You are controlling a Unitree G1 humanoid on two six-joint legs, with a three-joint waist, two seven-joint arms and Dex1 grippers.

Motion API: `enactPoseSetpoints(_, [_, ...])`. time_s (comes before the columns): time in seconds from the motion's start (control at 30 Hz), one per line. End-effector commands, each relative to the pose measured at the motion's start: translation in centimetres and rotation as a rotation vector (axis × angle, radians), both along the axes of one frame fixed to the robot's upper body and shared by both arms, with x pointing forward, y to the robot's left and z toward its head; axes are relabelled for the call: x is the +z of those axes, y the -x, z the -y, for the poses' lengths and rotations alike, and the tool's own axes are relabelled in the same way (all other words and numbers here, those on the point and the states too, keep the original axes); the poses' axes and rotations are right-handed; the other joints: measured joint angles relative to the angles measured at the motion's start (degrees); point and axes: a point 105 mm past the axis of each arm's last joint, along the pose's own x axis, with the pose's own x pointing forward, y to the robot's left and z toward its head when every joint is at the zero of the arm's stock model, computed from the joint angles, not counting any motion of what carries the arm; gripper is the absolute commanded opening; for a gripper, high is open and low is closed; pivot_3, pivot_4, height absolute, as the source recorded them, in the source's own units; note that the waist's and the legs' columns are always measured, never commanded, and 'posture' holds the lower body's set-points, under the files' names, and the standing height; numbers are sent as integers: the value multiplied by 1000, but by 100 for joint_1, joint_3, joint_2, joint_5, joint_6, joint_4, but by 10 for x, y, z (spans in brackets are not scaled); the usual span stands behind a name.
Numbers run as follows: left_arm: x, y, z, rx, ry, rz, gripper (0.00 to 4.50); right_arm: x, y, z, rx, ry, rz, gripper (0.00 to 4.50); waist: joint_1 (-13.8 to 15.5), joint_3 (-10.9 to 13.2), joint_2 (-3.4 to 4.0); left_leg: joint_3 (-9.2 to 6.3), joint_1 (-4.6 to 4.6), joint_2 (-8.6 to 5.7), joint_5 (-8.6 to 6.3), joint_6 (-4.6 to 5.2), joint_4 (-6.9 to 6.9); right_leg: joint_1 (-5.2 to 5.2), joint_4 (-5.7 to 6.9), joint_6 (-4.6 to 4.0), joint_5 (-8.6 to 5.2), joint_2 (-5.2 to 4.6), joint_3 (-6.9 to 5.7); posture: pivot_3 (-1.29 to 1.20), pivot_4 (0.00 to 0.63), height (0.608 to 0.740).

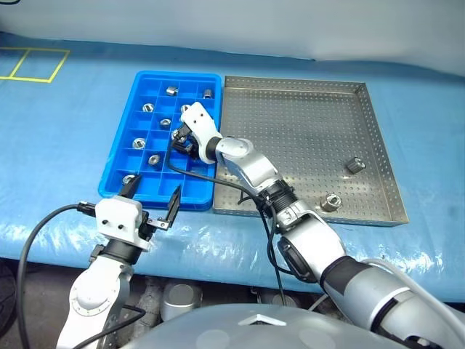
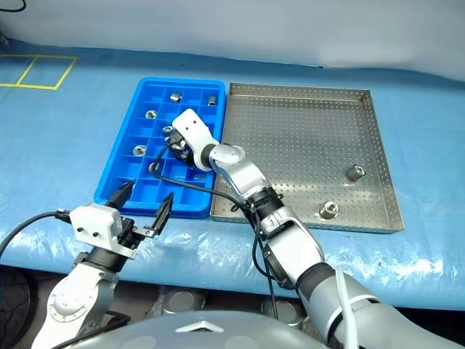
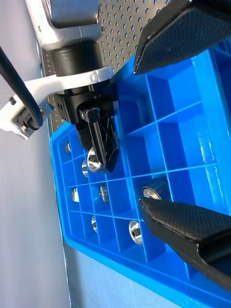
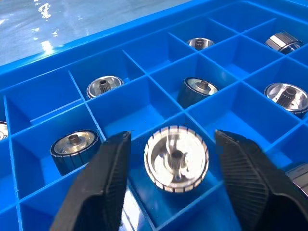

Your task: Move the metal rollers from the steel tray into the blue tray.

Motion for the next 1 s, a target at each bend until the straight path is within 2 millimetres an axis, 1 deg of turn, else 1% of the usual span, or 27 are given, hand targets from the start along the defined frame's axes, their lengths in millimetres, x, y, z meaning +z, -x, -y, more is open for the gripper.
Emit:
enactPoseSetpoints(0.03, [16,-2,9,-44,1,64,4500,15,7,-21,39,-70,-9,4019,8,0,0,0,0,0,0,0,0,0,0,0,0,0,0,310,150,740])
enactPoseSetpoints(0.07, [16,-4,11,-62,3,65,4500,17,6,-19,24,-80,-2,4350,8,0,1,0,0,0,0,0,1,0,0,-1,1,0,0,298,150,740])
enactPoseSetpoints(0.1, [17,-6,14,-82,6,66,4500,21,3,-15,-1,-94,7,4492,6,0,1,0,0,0,0,-1,0,0,0,-1,1,0,0,261,150,740])
enactPoseSetpoints(0.13, [17,-7,16,-96,7,67,4500,23,2,-12,-19,-103,13,4492,4,0,1,0,-1,0,1,-1,0,0,0,-1,1,0,0,252,150,740])
enactPoseSetpoints(0.2, [19,-11,23,-146,12,71,4500,31,-5,2,-110,-150,18,4492,-26,1,1,0,-3,0,1,-1,0,-2,0,-2,1,0,0,208,150,740])
enactPoseSetpoints(0.27, [20,-17,31,-204,17,74,4500,38,-15,27,-250,-183,38,4492,-44,0,1,0,-11,-1,2,-3,1,-7,0,-2,2,-1,-1,165,150,740])
enactPoseSetpoints(0.33, [19,-23,38,-258,11,69,4500,40,-21,55,-393,-193,51,4492,-95,-1,3,-2,-13,-1,1,-3,0,-7,-3,-2,2,-2,-3,130,150,740])
enactPoseSetpoints(0.4, [19,-28,45,-310,15,66,4500,41,-23,83,-529,-177,75,4492,-223,-2,3,-1,-15,-2,1,-4,1,-7,-4,-2,2,-4,-2,78,150,740])
enactPoseSetpoints(0.43, [18,-30,50,-344,17,65,4500,40,-24,102,-621,-163,90,4492,-285,-2,4,0,-18,-3,1,-4,0,-7,-5,-2,2,-6,-1,45,150,740])
enactPoseSetpoints(0.47, [18,-32,53,-367,19,64,4500,40,-24,114,-682,-153,99,4492,-336,-2,4,1,-18,-4,1,-4,1,-7,-5,-2,2,-8,0,45,150,740])
enactPoseSetpoints(0.5, [18,-35,58,-400,14,63,4500,39,-22,132,-761,-158,97,4492,-395,-2,4,0,-20,-4,1,-4,2,-8,-4,-2,2,-8,-2,9,150,740])
enactPoseSetpoints(0.57, [18,-40,64,-442,16,65,4500,37,-17,157,-879,-154,95,4492,-534,-2,6,0,-21,-4,1,-4,3,-9,-4,-2,2,-9,-2,-32,150,740])
enactPoseSetpoints(0.73, [20,-48,80,-553,17,77,4500,28,1,219,-1257,-42,113,4492,-892,-3,9,0,-20,-4,1,-3,7,-9,3,-1,2,-6,1,-116,150,740])
enactPoseSetpoints(0.77, [20,-49,82,-570,17,78,4500,26,5,229,-1319,-29,122,4492,-959,-4,10,0,-19,-3,1,-3,6,-9,4,-1,2,-5,3,-122,150,740])
enactPoseSetpoints(0.83, [20,-52,87,-601,18,81,4500,18,12,241,-1408,-27,84,4492,-1053,-4,10,0,-17,-3,1,-3,6,-9,8,-1,2,-4,4,-148,150,740])
enactPoseSetpoints(1.0, [21,-52,93,-644,18,85,4500,2,20,253,-1514,-37,-6,4492,-1276,-4,10,3,-19,-4,1,-2,11,-9,9,1,3,-5,10,-170,150,740])
